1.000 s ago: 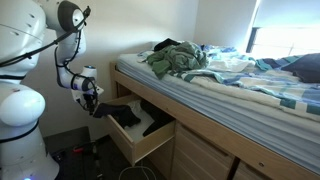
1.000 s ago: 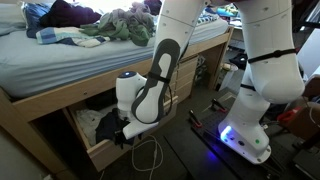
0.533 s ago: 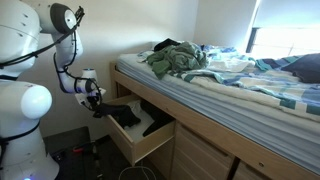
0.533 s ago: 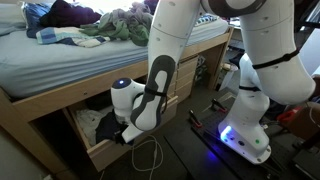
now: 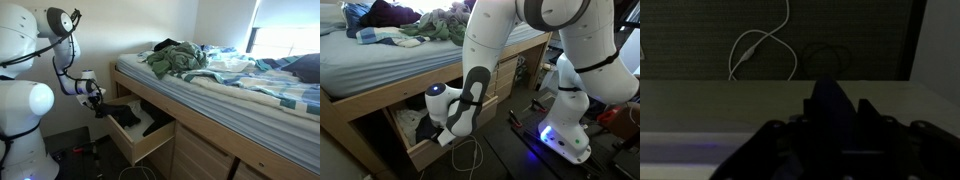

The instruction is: Put the black t-shirt in the drawer then close it

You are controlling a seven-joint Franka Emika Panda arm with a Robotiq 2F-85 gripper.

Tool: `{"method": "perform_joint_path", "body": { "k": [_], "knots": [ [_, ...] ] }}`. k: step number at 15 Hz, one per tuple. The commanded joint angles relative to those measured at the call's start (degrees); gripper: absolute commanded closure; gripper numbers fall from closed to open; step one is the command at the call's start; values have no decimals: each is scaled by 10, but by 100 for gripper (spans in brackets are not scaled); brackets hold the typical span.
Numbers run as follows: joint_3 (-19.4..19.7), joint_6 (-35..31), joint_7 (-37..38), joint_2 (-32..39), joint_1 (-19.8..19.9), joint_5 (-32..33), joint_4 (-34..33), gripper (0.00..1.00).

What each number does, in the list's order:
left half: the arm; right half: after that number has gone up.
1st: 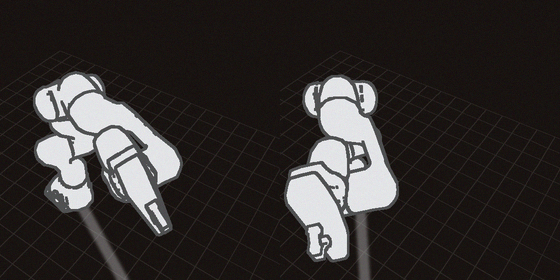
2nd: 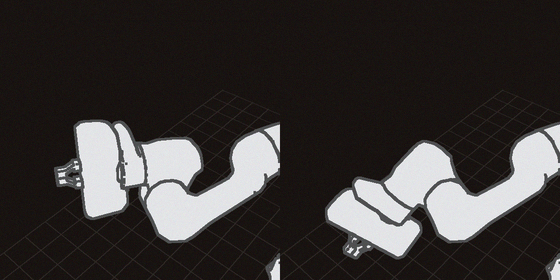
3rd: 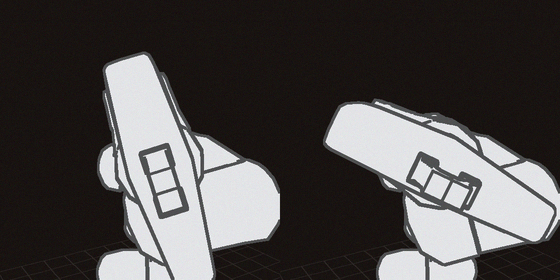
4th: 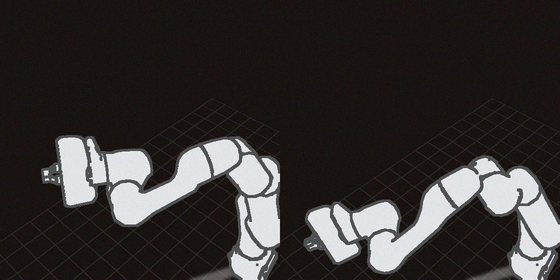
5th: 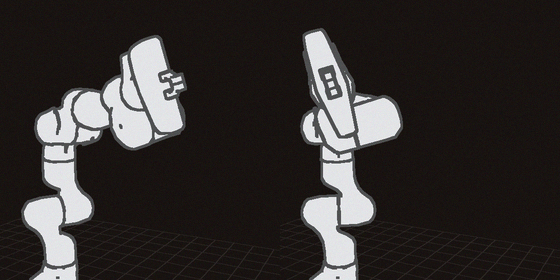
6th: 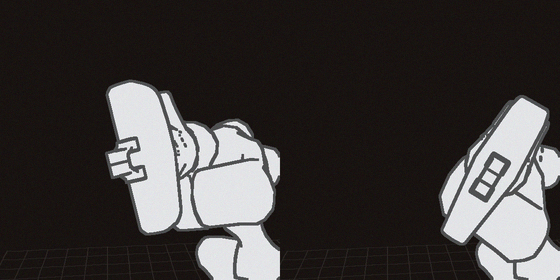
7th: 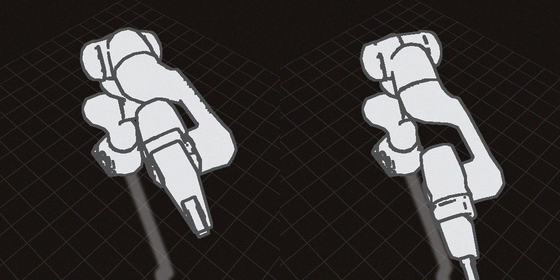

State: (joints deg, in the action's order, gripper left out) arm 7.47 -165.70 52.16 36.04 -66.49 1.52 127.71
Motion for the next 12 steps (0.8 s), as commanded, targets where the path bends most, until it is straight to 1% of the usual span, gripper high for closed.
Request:
{"method": "perform_joint_path", "body": {
  "k": [1, 2, 3, 4, 6, 8, 10, 12],
  "knots": [
    [29, -1, 20, -6, -28, 4, -5, 81],
    [36, 1, 21, -12, -35, 5, -4, 88],
    [41, 1, 21, -18, -38, 4, -4, 97],
    [42, 6, 21, -30, -40, 2, -2, 100],
    [49, 11, 27, -57, -46, 0, 7, 100],
    [68, 25, 51, -94, -65, 13, 17, 99],
    [111, 42, 84, -133, -100, 47, 21, 99],
    [155, 55, 125, -166, -128, 105, 14, 99]
  ]
}}
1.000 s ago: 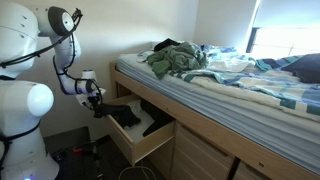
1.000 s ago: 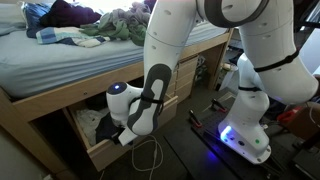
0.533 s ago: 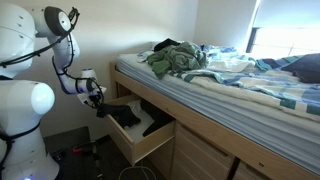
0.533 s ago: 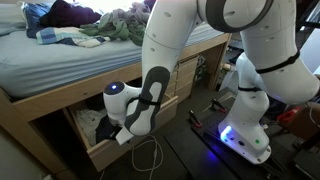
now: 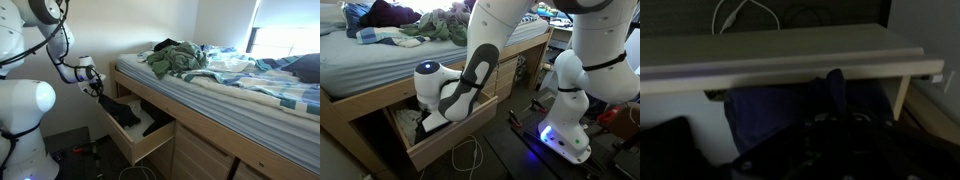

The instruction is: Put the black t-shirt in the drawer then close it

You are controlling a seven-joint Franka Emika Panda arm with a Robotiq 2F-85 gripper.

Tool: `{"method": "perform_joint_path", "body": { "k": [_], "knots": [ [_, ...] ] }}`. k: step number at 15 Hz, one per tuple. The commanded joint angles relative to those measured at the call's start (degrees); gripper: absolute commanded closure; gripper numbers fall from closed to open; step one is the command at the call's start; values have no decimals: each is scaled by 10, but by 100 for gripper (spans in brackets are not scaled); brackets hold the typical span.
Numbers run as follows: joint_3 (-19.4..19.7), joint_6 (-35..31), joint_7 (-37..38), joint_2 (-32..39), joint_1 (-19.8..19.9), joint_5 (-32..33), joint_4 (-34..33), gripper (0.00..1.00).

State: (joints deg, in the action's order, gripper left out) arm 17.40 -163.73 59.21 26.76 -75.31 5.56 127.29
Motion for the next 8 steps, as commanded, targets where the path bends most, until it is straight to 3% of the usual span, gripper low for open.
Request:
{"method": "perform_joint_path", "body": {
  "k": [1, 4, 8],
  "knots": [
    [80, 35, 84, -83, -52, 107, 12, 99],
    [106, 29, 168, -97, -49, 223, -5, 99],
    [70, 24, 235, -72, -5, 287, -3, 99]
  ]
}}
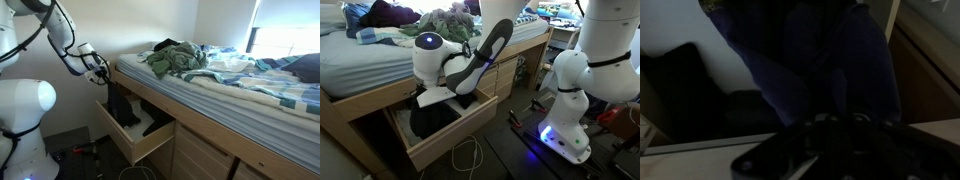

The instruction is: Put the black t-shirt in the drawer then close it

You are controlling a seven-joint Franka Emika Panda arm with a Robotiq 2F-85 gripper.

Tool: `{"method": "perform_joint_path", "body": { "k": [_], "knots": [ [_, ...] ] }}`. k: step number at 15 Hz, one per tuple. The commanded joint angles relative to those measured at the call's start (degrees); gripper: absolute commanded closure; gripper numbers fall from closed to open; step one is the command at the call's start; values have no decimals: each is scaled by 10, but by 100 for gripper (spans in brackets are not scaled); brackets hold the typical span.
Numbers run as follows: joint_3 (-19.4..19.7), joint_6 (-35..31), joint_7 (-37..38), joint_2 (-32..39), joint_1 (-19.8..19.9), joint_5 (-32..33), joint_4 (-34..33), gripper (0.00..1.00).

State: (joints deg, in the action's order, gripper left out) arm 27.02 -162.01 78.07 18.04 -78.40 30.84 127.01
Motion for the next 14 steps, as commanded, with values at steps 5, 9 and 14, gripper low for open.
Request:
{"method": "perform_joint_path", "body": {
  "k": [5, 9, 14],
  "knots": [
    [-81, 6, 70, 77, 75, 16, 6, 99],
    [-95, 12, 66, 109, 93, 3, 1, 99],
    [-112, 12, 39, 106, 110, -21, 5, 69]
  ]
}}
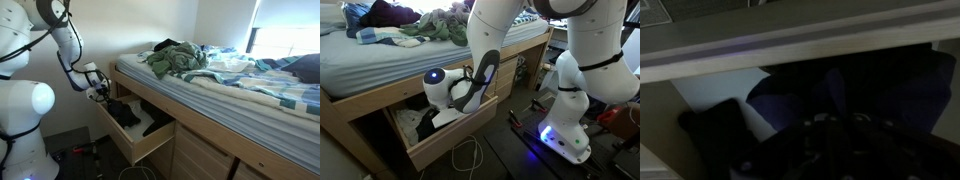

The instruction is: Put the black t-shirt in the drawer then close it

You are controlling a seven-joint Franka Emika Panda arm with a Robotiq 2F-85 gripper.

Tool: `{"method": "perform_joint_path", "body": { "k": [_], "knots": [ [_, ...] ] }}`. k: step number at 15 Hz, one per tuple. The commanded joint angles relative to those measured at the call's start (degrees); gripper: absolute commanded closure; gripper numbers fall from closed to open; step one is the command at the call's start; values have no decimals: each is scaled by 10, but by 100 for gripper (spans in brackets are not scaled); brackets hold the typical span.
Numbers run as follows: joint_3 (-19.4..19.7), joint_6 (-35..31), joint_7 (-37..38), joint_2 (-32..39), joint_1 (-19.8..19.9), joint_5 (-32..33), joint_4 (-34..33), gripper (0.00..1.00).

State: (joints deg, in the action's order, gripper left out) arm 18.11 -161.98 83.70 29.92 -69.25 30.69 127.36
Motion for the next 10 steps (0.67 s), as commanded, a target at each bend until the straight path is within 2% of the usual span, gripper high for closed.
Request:
{"method": "perform_joint_path", "body": {
  "k": [1, 6, 9, 10],
  "knots": [
    [-24, 14, -19, -18, 18, -22, 3, 64],
    [-4, 21, -1, -69, 2, 6, 15, 25],
    [-6, 20, 1, -90, 17, 12, 19, 3],
    [-12, 21, -1, -93, 25, 9, 19, 0]
  ]
}}
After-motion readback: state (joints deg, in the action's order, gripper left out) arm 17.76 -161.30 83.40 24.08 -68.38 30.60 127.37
